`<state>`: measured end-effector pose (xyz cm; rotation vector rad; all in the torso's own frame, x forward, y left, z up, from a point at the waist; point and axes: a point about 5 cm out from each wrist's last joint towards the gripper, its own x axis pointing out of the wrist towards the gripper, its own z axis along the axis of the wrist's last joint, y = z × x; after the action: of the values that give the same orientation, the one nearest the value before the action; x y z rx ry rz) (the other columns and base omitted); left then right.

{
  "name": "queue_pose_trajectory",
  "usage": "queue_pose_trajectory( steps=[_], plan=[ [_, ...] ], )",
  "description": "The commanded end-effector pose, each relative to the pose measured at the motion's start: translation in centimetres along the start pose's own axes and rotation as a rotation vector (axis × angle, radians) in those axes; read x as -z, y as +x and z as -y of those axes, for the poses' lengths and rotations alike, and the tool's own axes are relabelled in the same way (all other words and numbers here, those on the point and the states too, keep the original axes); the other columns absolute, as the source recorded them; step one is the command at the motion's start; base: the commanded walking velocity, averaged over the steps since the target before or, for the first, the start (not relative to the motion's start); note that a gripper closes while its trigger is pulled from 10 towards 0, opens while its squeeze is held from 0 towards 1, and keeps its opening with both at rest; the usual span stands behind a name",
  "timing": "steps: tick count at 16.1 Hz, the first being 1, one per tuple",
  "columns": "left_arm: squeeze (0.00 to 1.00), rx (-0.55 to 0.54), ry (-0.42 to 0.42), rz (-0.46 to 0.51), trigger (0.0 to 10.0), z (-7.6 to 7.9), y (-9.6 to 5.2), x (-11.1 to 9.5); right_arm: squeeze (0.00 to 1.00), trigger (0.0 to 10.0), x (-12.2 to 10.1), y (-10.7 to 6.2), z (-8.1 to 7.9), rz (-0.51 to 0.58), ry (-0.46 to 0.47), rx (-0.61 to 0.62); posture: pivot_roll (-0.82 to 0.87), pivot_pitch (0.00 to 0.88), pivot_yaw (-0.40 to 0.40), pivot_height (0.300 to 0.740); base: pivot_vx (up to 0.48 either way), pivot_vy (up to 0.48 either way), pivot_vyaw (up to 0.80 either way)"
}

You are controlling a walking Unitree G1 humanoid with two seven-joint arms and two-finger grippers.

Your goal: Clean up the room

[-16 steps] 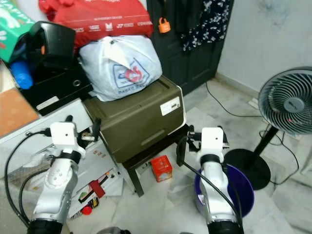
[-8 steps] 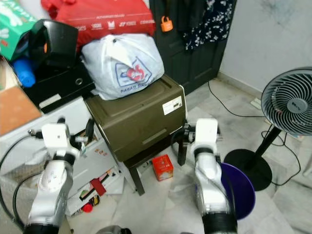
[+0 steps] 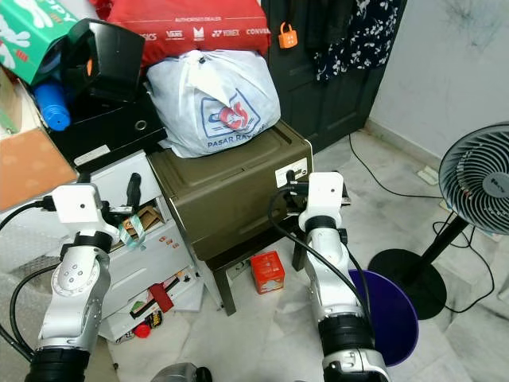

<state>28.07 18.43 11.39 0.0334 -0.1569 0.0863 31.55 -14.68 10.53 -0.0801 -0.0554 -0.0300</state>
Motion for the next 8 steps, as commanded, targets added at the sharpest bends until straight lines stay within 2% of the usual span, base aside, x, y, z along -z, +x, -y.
queue_pose_trajectory(
  steps=[1,3,4,5,8],
  plan=[
    [0.0,-0.024,0.004,0.017,10.0,-0.3,0.1,-0.5,0.0,10.0,-0.5,-0.1,-0.7,0.023,-0.008,-0.044,0.02,0.0,0.04,0.74,0.0,0.0,0.0],
    [0.0,-0.02,0.01,0.022,10.0,-0.1,-0.4,-0.7,0.0,10.0,-0.7,-0.4,-0.5,0.02,0.006,-0.048,0.02,0.006,0.029,0.74,0.0,0.0,0.0],
    [0.0,-0.013,0.016,0.01,10.0,0.0,-1.2,-0.4,0.0,10.0,-0.6,-0.8,-0.1,0.012,0.016,-0.04,0.01,0.024,0.031,0.74,0.0,0.0,0.0],
    [0.0,-0.013,0.017,-0.001,10.0,0.0,-1.6,-0.3,0.0,10.0,-0.4,-1.2,0.0,0.012,-0.007,-0.048,0.02,0.027,0.032,0.74,0.0,0.0,0.0],
    [0.0,0.002,0.052,-0.075,10.0,-0.6,-3.7,1.4,0.0,10.0,2.6,-4.7,0.1,-0.078,-0.052,-0.076,-0.01,0.05,0.041,0.74,0.0,0.0,0.0]
  ],
)
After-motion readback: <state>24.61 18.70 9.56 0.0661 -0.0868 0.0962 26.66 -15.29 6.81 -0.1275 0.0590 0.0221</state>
